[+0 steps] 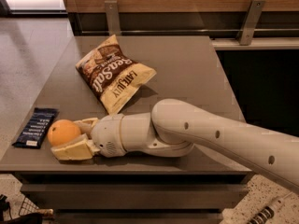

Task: Move orange near rxbar blueberry

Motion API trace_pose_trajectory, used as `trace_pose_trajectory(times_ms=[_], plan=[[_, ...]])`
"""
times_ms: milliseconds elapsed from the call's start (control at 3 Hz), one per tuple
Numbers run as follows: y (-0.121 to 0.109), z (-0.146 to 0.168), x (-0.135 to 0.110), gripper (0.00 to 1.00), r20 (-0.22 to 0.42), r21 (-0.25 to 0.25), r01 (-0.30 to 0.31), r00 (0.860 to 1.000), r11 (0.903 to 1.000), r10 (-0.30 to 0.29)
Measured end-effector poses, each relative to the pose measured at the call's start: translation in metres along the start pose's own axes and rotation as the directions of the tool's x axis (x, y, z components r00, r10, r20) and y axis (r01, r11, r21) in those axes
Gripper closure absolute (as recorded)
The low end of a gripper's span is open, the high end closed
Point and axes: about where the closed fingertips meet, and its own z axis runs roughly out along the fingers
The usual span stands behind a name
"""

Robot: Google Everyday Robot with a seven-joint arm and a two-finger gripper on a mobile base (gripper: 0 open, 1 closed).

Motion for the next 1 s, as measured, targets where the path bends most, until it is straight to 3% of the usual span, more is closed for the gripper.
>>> trace_pose_trajectory(times_ms=[333,1000], plan=[[0.0012,0.001,-0.0005,0.05,-0.001,-0.002,0.002,1.0,1.0,-0.002],[0.0024,0.0016,-0.0016,0.0,-0.002,-0.004,0.004,1.0,1.0,-0.004]])
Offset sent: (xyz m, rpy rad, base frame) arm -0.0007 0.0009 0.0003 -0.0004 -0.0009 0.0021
